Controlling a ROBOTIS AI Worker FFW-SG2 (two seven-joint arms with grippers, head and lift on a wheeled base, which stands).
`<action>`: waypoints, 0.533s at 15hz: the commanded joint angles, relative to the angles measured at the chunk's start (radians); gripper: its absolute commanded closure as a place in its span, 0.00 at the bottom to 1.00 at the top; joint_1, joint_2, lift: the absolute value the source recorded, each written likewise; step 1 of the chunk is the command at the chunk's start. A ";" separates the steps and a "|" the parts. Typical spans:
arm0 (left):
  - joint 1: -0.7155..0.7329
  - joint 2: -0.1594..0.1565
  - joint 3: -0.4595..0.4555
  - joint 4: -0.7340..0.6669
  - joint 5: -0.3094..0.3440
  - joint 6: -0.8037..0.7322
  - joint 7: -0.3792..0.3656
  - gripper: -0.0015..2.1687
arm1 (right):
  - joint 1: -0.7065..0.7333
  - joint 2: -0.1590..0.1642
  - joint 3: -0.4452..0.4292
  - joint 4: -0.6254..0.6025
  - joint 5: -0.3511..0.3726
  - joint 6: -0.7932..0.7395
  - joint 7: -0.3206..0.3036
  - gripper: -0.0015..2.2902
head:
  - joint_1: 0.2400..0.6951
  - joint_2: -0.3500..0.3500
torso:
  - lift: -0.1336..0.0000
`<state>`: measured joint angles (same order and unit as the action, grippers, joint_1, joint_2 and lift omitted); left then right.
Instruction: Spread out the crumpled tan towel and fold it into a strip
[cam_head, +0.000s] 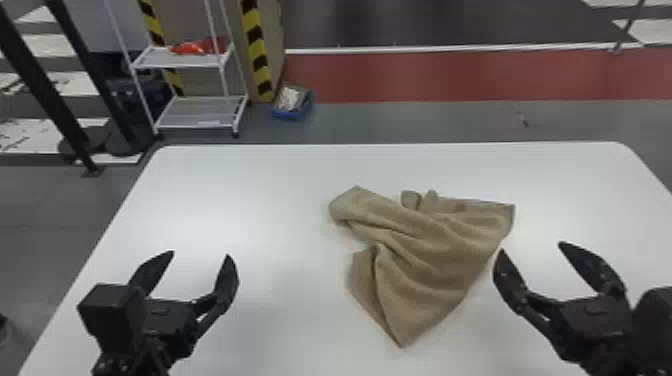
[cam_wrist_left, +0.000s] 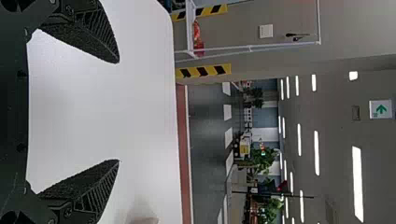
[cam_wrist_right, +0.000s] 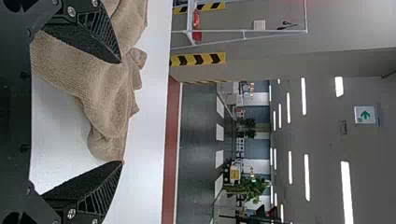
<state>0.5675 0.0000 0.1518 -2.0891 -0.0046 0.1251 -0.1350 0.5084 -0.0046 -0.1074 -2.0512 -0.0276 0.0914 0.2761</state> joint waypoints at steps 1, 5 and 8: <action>0.000 -0.003 0.000 0.003 0.000 0.000 0.000 0.06 | -0.001 0.006 0.000 0.000 0.000 0.000 0.000 0.06 | 1.00 0.60 | 0.07; 0.000 -0.003 0.000 0.003 0.000 0.000 0.000 0.06 | -0.002 0.006 0.000 0.003 -0.002 0.000 0.000 0.06 | 1.00 0.60 | 0.07; 0.000 -0.003 -0.011 0.004 -0.005 0.000 -0.005 0.07 | -0.010 0.006 -0.017 0.008 -0.002 0.000 0.000 0.06 | 1.00 0.60 | 0.07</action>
<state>0.5675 0.0000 0.1490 -2.0865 -0.0058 0.1251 -0.1374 0.5038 -0.0046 -0.1136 -2.0464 -0.0291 0.0914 0.2761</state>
